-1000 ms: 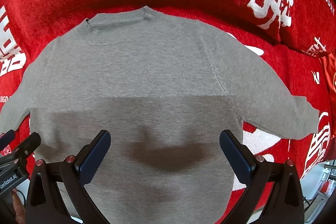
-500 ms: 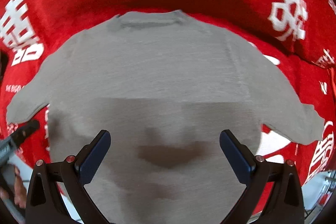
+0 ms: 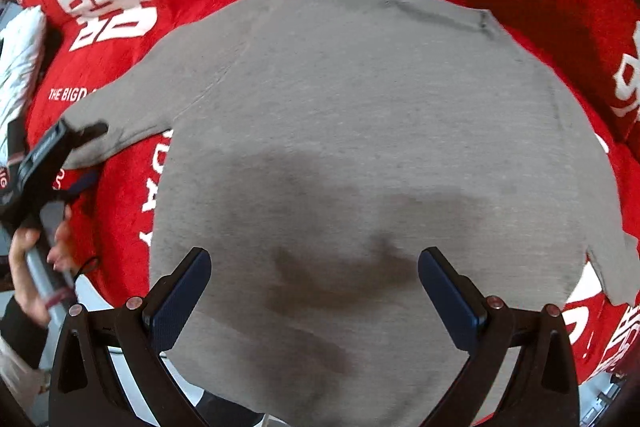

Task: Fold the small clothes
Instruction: 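Grasp the grey sweater's sleeve cuff with the left tool, then fold the held sleeve and side across the sweater body with the left tool, release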

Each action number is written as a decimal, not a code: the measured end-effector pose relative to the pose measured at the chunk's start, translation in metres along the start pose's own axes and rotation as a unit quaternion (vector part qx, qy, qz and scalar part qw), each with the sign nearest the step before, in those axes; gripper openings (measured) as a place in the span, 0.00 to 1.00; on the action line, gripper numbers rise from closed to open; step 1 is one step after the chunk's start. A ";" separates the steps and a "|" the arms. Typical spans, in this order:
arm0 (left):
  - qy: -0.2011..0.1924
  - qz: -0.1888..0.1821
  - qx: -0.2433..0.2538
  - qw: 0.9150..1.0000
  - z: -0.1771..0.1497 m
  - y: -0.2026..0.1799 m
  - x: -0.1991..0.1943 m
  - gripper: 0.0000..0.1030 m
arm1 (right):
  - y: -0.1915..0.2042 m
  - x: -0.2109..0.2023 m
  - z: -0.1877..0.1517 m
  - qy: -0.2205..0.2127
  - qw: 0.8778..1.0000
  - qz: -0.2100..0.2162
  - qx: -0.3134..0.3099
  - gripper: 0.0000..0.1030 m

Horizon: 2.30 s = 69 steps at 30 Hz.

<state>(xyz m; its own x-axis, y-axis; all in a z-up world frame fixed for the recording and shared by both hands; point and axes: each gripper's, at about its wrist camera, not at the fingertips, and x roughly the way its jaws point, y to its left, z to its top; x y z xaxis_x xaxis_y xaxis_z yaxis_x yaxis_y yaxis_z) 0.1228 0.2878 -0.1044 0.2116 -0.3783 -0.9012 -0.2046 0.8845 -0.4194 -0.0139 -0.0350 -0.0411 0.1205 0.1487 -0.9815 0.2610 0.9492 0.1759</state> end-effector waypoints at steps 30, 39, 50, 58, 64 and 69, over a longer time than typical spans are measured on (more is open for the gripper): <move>-0.122 -0.138 0.141 0.973 0.034 -0.072 -0.088 0.07 | -0.012 -0.014 -0.008 -0.019 0.998 -0.013 0.054 1.00; -0.026 -0.187 0.315 0.930 -0.063 -0.252 -0.037 0.07 | -0.117 -0.031 -0.029 -0.040 0.986 -0.016 0.161 1.00; 0.063 -0.037 0.450 0.890 -0.192 -0.341 0.084 0.07 | -0.209 -0.007 -0.046 -0.034 0.973 -0.032 0.224 1.00; 0.004 0.015 0.470 0.882 -0.190 -0.334 0.050 0.94 | -0.188 -0.011 -0.009 -0.054 0.985 -0.030 0.164 1.00; -0.060 0.067 0.427 0.900 -0.140 -0.291 -0.006 0.94 | -0.102 -0.020 0.043 -0.115 0.991 -0.064 -0.003 1.00; -0.063 0.156 0.369 0.914 -0.087 -0.233 -0.002 0.94 | -0.020 0.027 0.075 -0.117 0.967 -0.152 -0.168 0.98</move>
<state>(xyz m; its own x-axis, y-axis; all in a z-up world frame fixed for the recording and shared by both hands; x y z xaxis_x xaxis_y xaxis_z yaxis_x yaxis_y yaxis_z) 0.0867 0.0586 -0.0146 0.3709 -0.0830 -0.9249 0.4169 0.9049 0.0860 0.0560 -0.0703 -0.0652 0.3115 -0.1814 -0.9328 -0.0029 0.9814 -0.1918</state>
